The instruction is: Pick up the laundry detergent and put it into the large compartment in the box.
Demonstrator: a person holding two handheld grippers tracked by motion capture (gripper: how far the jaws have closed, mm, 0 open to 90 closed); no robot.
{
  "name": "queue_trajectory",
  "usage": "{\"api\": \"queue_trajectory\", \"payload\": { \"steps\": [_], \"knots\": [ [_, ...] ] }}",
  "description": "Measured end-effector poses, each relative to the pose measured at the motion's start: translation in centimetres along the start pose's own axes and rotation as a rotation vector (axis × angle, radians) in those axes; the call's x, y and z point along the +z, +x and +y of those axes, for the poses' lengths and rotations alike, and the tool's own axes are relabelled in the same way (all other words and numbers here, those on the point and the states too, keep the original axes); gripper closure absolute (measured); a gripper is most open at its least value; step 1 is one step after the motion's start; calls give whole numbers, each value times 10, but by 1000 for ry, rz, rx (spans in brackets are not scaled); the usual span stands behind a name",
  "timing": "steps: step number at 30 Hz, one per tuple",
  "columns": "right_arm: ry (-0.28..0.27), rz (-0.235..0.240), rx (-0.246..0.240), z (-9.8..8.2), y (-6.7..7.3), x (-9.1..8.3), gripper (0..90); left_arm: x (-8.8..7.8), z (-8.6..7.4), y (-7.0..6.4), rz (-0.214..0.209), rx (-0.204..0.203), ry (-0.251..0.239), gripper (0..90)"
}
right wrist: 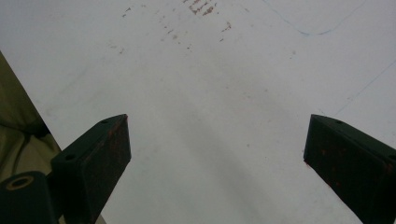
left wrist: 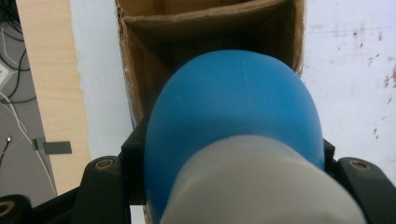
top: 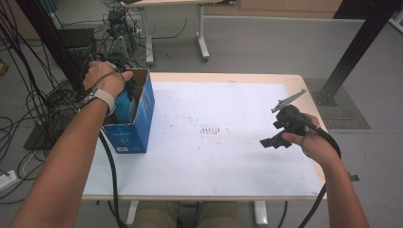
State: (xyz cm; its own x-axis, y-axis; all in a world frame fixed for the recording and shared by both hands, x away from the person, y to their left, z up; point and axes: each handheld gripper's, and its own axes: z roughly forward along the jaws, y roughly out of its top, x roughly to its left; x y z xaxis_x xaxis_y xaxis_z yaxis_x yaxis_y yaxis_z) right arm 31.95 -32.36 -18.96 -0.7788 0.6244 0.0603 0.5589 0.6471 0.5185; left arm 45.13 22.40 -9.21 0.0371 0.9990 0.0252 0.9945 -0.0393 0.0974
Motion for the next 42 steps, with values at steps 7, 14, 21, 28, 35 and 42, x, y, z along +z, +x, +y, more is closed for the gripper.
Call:
{"api": "queue_trajectory", "payload": {
  "steps": [7,14,21,28,35,42],
  "knots": [
    [3,2,1,1,0,2,73,6,-1,0,2,0,-3,391],
    [5,3,1,2,0,3,73,14,-1,0,-1,3,1,391],
    [8,7,2,2,-1,5,73,19,-2,-1,2,3,-5,391],
    [8,8,8,0,-1,5,73,27,-1,-2,3,9,3,391],
    [11,7,13,-1,-1,5,73,36,-1,-3,6,9,8,390],
    [13,9,14,-1,-2,6,73,44,0,-3,5,17,14,390]
  ]
}}
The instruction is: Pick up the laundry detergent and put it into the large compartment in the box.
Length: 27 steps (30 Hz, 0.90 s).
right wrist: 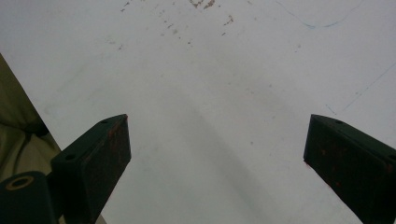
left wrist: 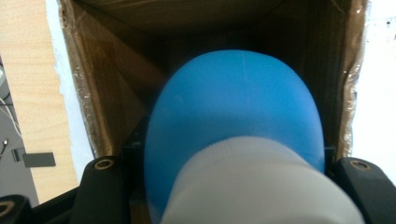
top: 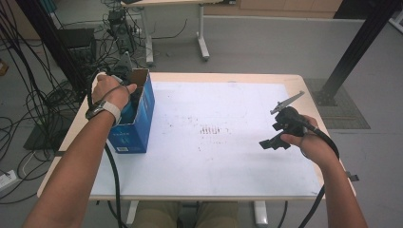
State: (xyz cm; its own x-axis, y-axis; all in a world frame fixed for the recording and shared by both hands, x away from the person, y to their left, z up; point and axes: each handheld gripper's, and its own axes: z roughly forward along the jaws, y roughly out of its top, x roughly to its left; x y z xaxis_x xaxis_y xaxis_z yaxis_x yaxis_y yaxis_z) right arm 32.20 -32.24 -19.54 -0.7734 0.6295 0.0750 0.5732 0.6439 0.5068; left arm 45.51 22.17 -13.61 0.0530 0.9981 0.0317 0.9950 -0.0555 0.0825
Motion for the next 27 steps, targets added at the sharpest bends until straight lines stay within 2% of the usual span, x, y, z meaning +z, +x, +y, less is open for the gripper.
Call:
{"api": "queue_trajectory", "payload": {
  "steps": [15,27],
  "knots": [
    [4,3,3,0,-1,3,73,16,0,1,-8,4,10,390],
    [7,3,5,0,0,3,73,16,1,4,-13,4,15,390]
  ]
}}
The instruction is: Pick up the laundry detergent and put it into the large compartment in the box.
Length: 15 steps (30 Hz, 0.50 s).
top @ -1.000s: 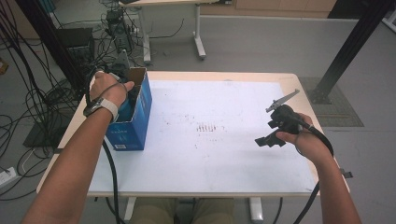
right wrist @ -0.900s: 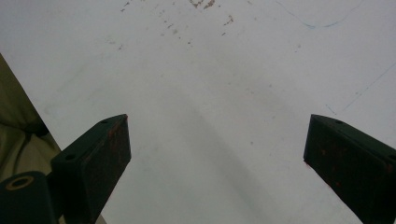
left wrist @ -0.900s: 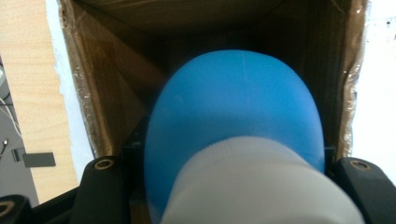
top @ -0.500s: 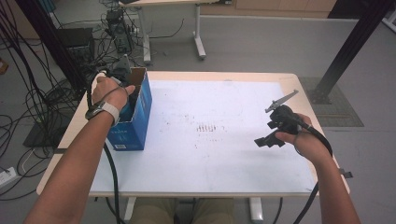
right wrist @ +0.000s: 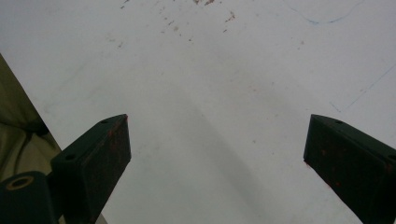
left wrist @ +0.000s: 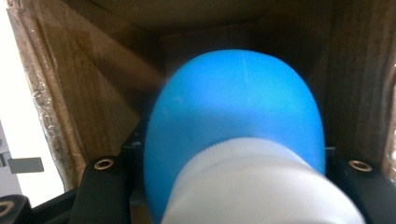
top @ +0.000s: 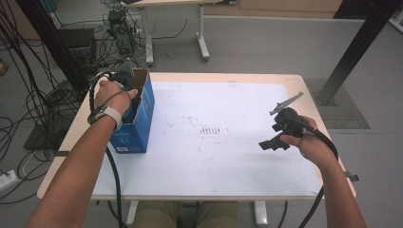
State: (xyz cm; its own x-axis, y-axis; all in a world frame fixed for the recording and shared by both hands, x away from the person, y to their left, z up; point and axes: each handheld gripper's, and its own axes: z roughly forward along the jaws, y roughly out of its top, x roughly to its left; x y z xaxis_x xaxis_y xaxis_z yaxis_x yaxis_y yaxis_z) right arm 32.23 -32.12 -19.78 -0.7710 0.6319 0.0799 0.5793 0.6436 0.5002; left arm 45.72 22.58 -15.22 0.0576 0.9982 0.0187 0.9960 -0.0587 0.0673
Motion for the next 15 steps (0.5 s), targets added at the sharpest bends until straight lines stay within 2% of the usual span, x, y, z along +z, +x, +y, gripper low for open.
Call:
{"api": "queue_trajectory", "payload": {
  "steps": [15],
  "knots": [
    [-2,-3,-1,0,1,-2,73,0,-1,1,-3,-2,-3,390]
  ]
}}
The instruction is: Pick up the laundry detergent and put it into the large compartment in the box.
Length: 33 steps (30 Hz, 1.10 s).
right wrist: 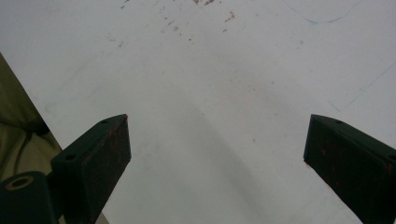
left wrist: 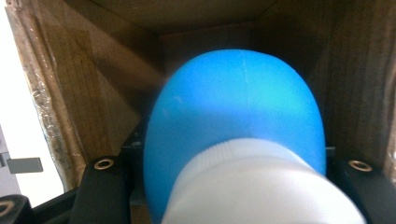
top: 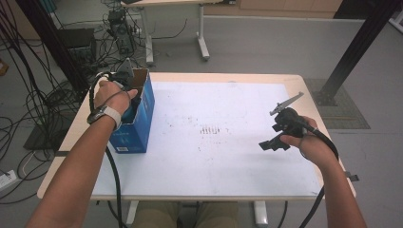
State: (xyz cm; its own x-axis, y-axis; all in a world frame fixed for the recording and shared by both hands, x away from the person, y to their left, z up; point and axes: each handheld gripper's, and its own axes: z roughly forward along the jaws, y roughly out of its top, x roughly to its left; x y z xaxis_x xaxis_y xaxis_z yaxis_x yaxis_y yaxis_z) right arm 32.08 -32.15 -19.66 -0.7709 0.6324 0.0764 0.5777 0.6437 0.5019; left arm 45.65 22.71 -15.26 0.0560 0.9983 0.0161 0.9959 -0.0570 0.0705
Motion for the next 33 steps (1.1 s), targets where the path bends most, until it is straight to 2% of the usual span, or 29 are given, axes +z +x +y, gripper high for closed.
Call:
{"api": "queue_trajectory", "payload": {
  "steps": [33],
  "knots": [
    [-4,-7,-4,0,2,-2,73,0,-2,1,-3,-1,-6,391]
  ]
}}
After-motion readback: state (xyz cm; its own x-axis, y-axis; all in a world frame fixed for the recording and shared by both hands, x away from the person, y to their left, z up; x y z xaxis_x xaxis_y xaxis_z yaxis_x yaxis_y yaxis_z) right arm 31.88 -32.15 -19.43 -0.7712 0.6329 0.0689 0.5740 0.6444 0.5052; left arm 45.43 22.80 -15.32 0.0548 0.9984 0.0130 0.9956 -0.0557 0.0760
